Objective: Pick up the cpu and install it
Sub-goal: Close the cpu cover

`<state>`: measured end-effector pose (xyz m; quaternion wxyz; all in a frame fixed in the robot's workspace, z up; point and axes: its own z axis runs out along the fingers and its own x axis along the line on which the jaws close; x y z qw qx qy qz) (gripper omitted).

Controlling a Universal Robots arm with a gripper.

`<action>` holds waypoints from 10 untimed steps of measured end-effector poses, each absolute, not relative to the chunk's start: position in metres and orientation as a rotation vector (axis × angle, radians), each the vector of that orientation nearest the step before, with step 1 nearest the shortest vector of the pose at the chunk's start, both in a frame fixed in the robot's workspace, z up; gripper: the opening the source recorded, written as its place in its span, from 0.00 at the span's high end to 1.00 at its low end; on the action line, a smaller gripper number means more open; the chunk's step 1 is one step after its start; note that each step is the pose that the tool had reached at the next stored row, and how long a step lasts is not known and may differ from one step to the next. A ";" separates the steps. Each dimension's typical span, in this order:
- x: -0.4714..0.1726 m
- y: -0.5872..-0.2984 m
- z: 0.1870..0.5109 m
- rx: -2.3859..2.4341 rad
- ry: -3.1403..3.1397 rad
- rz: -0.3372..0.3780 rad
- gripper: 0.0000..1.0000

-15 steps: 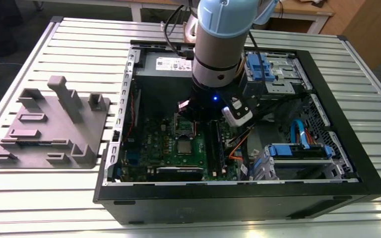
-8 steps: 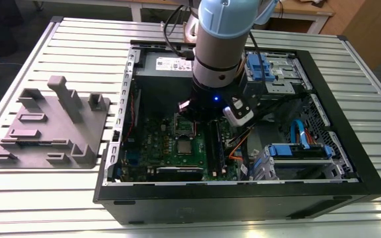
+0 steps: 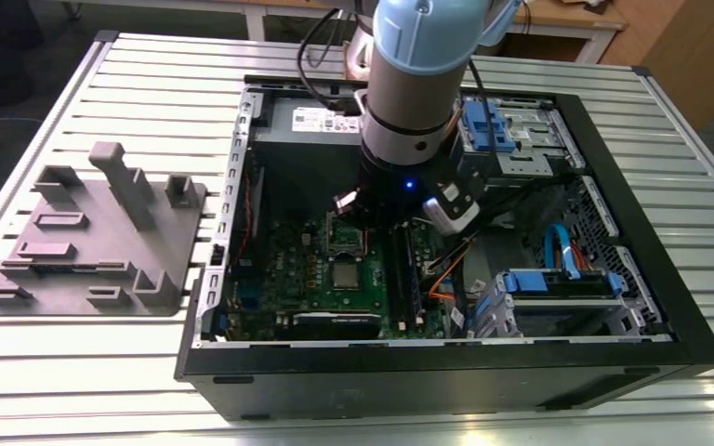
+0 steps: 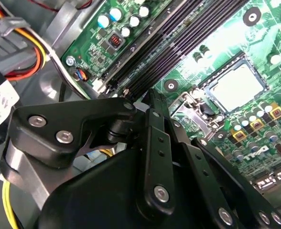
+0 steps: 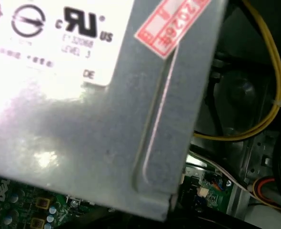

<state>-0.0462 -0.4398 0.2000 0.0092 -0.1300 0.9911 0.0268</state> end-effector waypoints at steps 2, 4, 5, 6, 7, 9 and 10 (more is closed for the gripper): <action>-0.046 -0.440 0.200 -0.436 3.092 0.086 0.90; -0.046 -0.440 0.200 -0.447 3.090 0.086 0.90; -0.046 -0.440 0.200 -0.447 3.091 0.086 0.90; -0.046 -0.440 0.200 -0.447 3.091 0.086 0.90; -0.046 -0.440 0.200 -0.447 3.091 0.086 0.90; -0.046 -0.439 0.200 -0.447 3.091 0.086 0.90; -0.046 -0.439 0.200 -0.447 3.091 0.086 0.90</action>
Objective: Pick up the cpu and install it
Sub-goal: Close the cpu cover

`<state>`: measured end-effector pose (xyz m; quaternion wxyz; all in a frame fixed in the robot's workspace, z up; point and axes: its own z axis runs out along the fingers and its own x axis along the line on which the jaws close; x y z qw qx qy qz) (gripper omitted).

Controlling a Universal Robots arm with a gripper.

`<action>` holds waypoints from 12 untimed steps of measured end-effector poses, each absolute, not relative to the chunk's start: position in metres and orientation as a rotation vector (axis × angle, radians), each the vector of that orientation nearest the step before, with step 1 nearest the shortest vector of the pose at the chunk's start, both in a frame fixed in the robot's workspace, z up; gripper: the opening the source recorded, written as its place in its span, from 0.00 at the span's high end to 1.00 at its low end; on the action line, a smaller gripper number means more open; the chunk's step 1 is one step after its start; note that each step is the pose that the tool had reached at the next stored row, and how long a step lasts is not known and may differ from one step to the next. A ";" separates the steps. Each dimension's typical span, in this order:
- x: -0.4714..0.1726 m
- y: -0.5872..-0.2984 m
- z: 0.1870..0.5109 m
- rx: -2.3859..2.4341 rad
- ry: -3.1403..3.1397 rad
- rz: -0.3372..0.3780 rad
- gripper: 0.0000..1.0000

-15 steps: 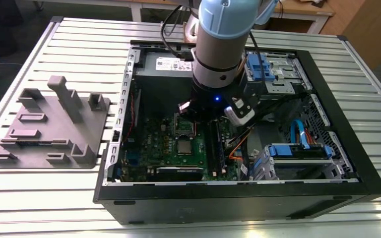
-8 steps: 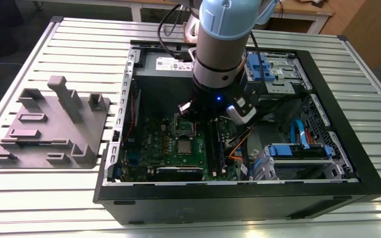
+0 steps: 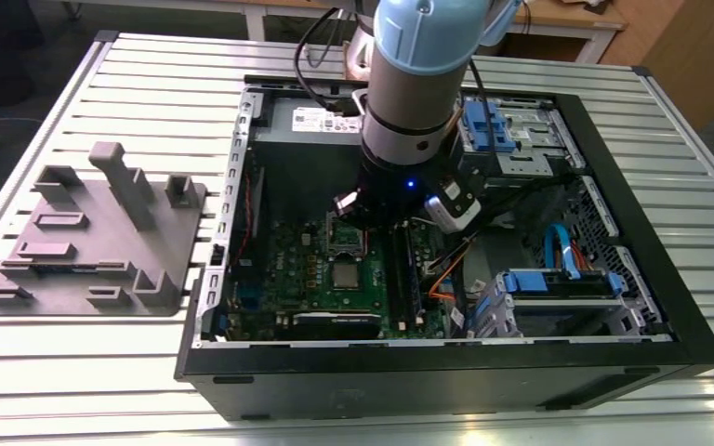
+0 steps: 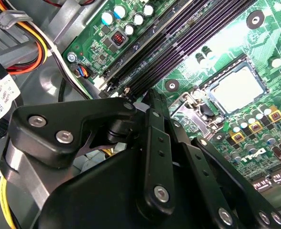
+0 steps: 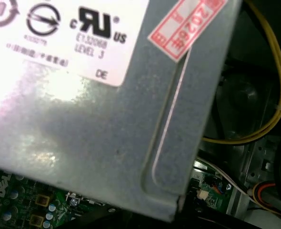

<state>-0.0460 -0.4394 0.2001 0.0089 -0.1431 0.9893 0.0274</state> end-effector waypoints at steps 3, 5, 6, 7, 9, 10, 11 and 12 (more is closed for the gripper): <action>-0.046 -0.439 0.200 -0.447 3.091 0.086 0.90; -0.046 -0.439 0.200 -0.447 3.090 0.087 0.90; -0.046 -0.439 0.200 -0.447 3.090 0.088 0.90; -0.046 -0.438 0.200 -0.447 3.090 0.090 0.90; -0.046 -0.436 0.200 -0.447 3.090 0.092 0.90; -0.046 -0.434 0.200 -0.447 3.090 0.092 0.90; -0.046 -0.433 0.200 -0.447 3.090 0.092 0.90; -0.045 -0.433 0.200 -0.447 3.090 0.092 0.90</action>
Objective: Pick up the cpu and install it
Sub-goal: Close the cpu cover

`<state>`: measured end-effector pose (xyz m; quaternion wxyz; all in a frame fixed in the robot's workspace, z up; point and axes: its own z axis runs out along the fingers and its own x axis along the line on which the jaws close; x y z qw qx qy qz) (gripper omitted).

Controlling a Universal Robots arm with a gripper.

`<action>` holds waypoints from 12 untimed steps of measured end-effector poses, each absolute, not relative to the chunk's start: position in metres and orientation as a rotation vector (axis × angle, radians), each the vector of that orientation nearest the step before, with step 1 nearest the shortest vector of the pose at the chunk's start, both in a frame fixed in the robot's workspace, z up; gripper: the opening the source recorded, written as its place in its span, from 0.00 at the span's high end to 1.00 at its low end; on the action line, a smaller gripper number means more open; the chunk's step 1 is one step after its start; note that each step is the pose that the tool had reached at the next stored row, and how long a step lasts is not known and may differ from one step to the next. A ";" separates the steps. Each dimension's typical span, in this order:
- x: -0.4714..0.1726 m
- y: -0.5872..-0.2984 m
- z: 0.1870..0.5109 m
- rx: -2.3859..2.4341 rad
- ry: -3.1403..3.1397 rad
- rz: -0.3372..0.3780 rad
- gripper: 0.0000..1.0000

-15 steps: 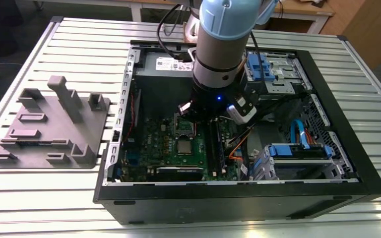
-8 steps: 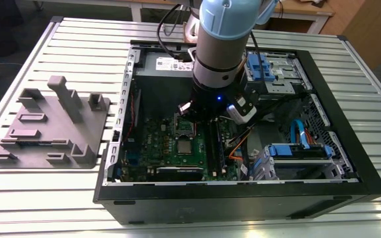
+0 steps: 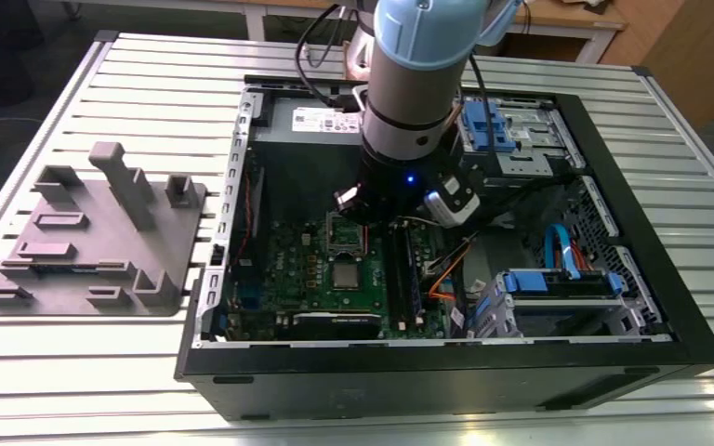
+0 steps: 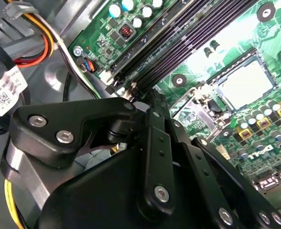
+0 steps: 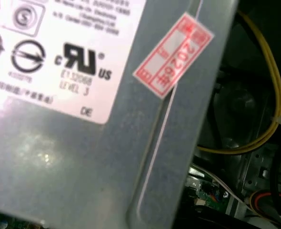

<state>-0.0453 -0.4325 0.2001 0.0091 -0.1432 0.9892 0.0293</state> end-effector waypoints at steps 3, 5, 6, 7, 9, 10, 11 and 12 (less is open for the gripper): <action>-0.045 -0.432 0.200 -0.447 3.090 0.092 0.90; -0.045 -0.432 0.200 -0.447 3.090 0.092 0.90; -0.044 -0.432 0.200 -0.447 3.090 0.092 0.90; -0.044 -0.432 0.200 -0.447 3.090 0.092 0.90; -0.043 -0.432 0.201 -0.447 3.090 0.092 0.90; -0.043 -0.432 0.202 -0.447 3.090 0.092 0.90; -0.042 -0.432 0.203 -0.447 3.090 0.092 0.90; -0.042 -0.432 0.205 -0.447 3.090 0.092 0.90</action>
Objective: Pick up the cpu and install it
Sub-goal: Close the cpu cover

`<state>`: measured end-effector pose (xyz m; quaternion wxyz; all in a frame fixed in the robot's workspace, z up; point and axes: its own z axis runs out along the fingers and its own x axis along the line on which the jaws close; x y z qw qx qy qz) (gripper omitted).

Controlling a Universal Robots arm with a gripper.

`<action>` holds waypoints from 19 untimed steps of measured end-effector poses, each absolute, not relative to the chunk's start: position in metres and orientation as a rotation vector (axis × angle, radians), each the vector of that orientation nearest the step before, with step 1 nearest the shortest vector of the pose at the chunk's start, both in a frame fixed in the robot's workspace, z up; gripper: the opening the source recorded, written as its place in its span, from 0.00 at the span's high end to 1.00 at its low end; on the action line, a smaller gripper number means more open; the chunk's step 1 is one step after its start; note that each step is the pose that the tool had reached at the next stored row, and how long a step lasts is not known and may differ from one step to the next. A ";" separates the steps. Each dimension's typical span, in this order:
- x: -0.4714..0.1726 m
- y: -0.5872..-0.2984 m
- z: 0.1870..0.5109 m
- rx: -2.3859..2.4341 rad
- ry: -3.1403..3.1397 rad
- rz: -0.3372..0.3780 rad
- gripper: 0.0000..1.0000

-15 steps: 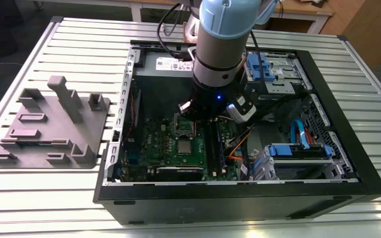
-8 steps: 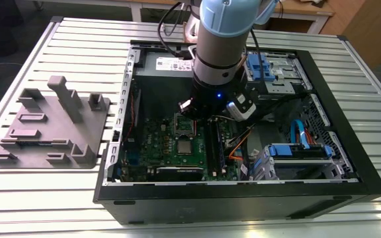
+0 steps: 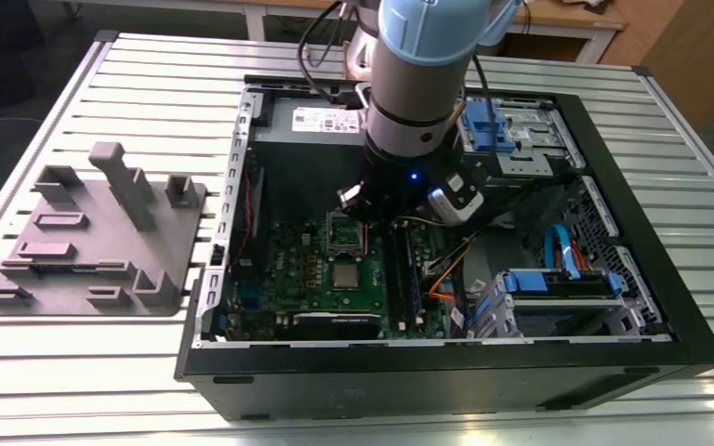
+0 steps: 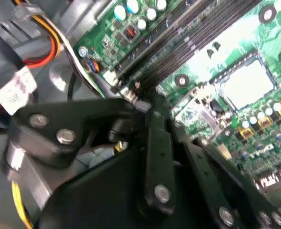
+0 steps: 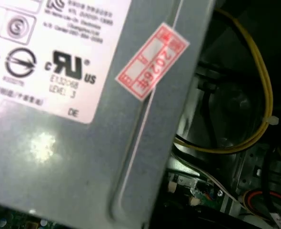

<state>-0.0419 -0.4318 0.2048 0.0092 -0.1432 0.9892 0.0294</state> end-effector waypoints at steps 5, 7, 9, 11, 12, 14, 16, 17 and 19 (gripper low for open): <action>-0.041 -0.429 0.207 -0.447 3.090 0.092 0.90; -0.041 -0.425 0.207 -0.447 3.090 0.092 0.90; -0.041 -0.423 0.207 -0.447 3.089 0.093 0.90; -0.041 -0.422 0.206 -0.447 3.089 0.093 0.90; -0.042 -0.422 0.206 -0.447 3.089 0.093 0.90; -0.043 -0.421 0.206 -0.447 3.089 0.094 0.90; -0.045 -0.421 0.205 -0.447 3.088 0.096 0.90; -0.045 -0.421 0.205 -0.447 3.088 0.099 0.90; -0.044 -0.421 0.205 -0.447 3.087 0.102 0.90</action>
